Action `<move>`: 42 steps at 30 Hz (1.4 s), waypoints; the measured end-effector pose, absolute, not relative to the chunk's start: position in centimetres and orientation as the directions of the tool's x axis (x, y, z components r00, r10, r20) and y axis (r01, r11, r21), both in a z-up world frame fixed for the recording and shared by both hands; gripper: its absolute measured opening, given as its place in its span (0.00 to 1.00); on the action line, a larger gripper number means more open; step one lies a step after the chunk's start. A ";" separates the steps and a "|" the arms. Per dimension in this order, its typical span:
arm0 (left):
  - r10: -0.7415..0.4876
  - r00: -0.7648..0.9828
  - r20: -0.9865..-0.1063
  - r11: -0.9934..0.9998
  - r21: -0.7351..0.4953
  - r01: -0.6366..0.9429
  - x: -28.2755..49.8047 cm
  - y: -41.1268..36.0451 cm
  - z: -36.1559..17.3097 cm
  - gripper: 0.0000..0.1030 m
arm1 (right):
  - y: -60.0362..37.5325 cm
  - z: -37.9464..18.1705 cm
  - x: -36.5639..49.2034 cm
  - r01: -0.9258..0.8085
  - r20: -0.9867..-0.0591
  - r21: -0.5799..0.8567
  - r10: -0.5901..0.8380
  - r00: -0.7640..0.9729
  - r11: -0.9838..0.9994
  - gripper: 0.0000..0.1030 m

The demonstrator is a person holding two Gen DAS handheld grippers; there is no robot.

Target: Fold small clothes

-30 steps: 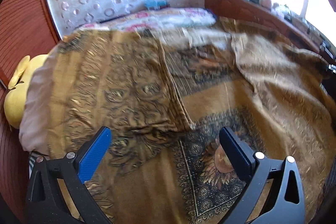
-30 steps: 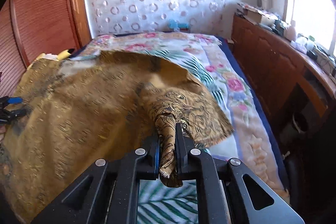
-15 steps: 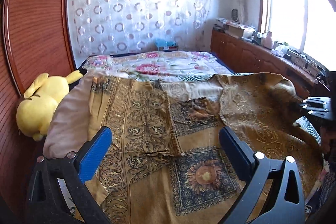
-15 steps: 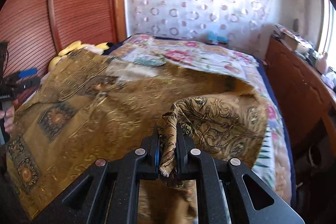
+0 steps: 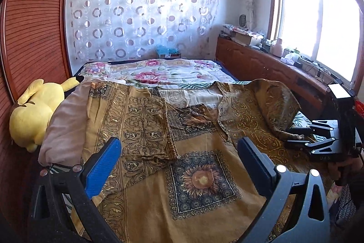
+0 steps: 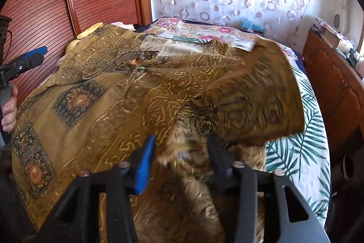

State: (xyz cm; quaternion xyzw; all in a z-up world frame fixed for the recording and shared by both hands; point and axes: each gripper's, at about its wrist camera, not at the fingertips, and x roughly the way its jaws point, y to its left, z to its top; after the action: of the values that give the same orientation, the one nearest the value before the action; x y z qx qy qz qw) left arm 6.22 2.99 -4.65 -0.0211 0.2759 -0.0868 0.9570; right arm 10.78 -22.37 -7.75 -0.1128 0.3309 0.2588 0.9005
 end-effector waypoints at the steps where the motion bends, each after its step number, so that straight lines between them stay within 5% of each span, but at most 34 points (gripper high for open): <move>1: -0.175 0.834 -0.523 0.984 -0.084 0.154 6.0 2.9 -4.6 1.00 | -22.4 -7.4 10.2 -0.539 -0.648 -0.037 0.390 0.654 0.842 0.49; 13: -0.193 0.829 -0.525 0.981 -0.092 0.170 5.4 2.3 -5.1 1.00 | -27.5 -4.7 10.3 -0.416 -0.558 -0.025 0.332 0.760 0.909 0.49; 27: -0.202 0.821 -0.534 0.979 -0.092 0.181 5.4 1.8 -5.6 1.00 | -28.0 -6.5 18.0 -0.350 -0.649 0.127 0.345 0.678 0.928 0.48; 28: -0.202 0.821 -0.535 0.979 -0.094 0.180 5.4 1.8 -5.6 1.00 | -27.8 -6.5 18.2 -0.363 -0.656 0.127 0.352 0.668 0.923 0.42; 30: -0.201 0.820 -0.536 0.979 -0.096 0.178 5.4 1.9 -5.7 1.00 | -27.1 -6.7 18.5 -0.381 -0.666 0.120 0.359 0.653 0.917 0.13; 32: -0.201 0.821 -0.534 0.980 -0.097 0.176 5.3 1.9 -5.6 1.00 | -26.6 -6.1 18.5 -0.413 -0.659 0.117 0.382 0.648 0.903 0.08; 42: -0.200 0.826 -0.526 0.980 -0.106 0.170 5.0 2.3 -5.6 1.00 | -22.1 -2.4 16.8 -0.553 -0.589 0.063 0.478 0.651 0.831 0.07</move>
State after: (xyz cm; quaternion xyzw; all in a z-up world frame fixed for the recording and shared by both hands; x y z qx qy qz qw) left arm 4.96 2.33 -5.57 -0.0271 0.2782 -0.0967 0.9553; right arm 16.83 -22.10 -2.39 -0.0613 0.3057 0.2842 0.9066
